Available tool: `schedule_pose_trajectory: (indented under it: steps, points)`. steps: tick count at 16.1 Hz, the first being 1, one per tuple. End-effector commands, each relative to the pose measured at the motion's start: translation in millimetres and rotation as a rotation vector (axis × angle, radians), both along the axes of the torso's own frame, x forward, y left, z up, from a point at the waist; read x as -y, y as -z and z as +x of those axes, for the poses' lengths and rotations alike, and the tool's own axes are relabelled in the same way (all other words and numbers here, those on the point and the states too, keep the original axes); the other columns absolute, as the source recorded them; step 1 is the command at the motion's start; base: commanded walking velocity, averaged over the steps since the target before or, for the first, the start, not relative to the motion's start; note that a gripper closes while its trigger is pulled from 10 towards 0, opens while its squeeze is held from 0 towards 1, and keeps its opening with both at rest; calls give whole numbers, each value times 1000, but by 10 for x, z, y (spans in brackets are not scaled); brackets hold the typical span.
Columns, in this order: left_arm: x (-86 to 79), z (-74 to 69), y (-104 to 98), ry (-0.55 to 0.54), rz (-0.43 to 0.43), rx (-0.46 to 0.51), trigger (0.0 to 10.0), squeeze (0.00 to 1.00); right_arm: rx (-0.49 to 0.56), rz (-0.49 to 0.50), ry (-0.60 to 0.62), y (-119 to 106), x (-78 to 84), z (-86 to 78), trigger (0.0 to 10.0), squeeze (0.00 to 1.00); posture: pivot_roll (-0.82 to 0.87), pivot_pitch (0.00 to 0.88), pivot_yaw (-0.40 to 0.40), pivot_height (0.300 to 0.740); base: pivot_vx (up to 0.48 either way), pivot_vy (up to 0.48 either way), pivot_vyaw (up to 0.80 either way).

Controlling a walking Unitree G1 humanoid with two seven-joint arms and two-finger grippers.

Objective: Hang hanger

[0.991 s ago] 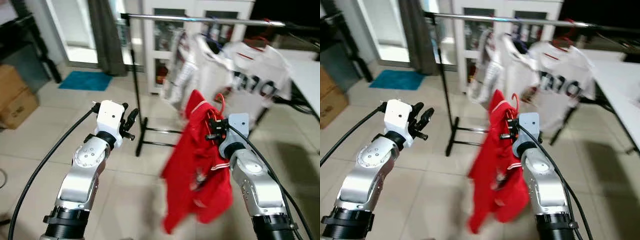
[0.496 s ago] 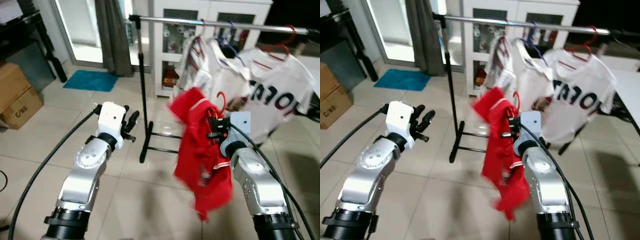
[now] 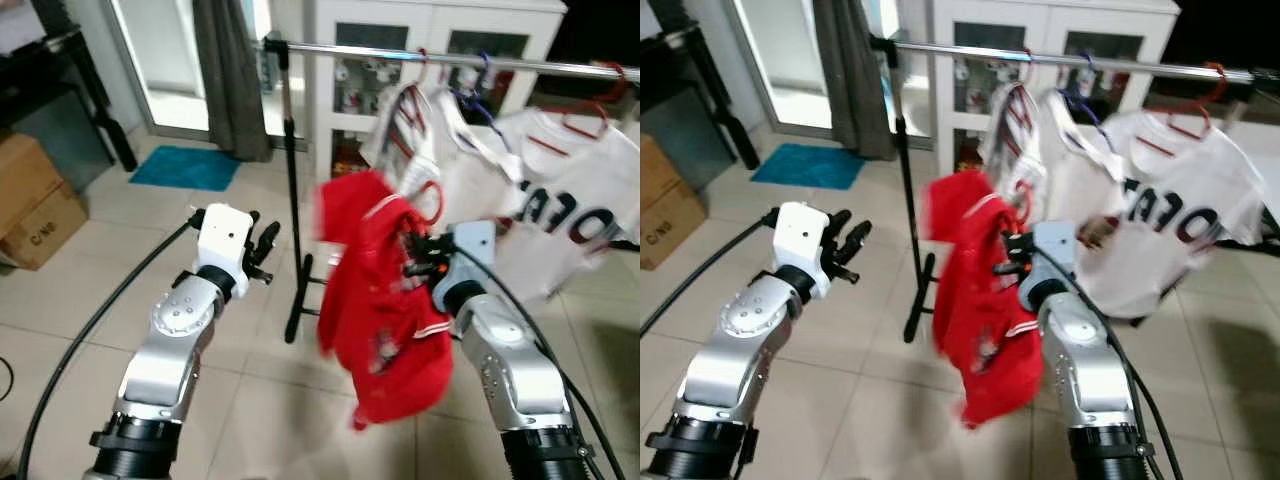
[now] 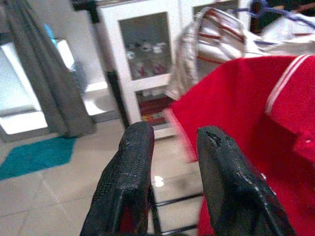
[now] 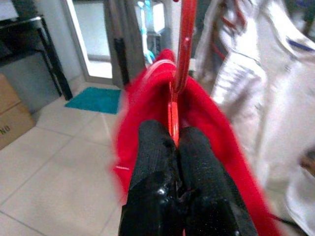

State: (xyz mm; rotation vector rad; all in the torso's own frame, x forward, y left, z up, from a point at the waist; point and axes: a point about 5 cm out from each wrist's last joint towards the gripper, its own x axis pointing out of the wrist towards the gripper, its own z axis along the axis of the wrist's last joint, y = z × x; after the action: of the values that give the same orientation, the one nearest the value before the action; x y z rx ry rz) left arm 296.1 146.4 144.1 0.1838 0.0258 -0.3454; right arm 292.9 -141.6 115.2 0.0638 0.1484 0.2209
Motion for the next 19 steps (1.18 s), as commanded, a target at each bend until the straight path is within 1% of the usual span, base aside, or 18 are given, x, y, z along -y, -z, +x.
schedule_pose_trajectory:
  steps: [1, 4, 7, 13, 17, 19]
  points:
    - [-79, 7, -41, -23, 9, 10, 10000, 0, 64, 7, -31, -131, -90, 35, 10000, 0, -17, 0, 10, 740, 382, 0, 0]
    - [-76, 10, -43, -21, 10, 10, 10000, 0, 49, 26, -29, -125, -77, 28, 10000, 0, -18, 0, 14, 740, 380, 0, 0]
    - [-66, 11, -40, -16, 11, 7, 10000, 0, 60, 7, -43, -132, -94, 27, 10000, 0, -20, 0, 15, 740, 381, 0, 0]
    - [-53, 4, -43, 0, 31, 9, 10000, 0, 77, 4, -31, -166, -82, 39, 10000, 0, -18, 0, 14, 740, 381, 0, 0]
    - [-34, -16, -32, 23, 53, 6, 10000, 0, 107, -100, -21, -224, -54, 56, 10000, 0, -18, 0, 14, 740, 381, 0, 0]
    - [-35, -22, -30, 27, 58, 7, 10000, 0, 115, -94, -18, -261, -57, 65, 10000, 0, -18, 0, 14, 740, 377, 0, 0]
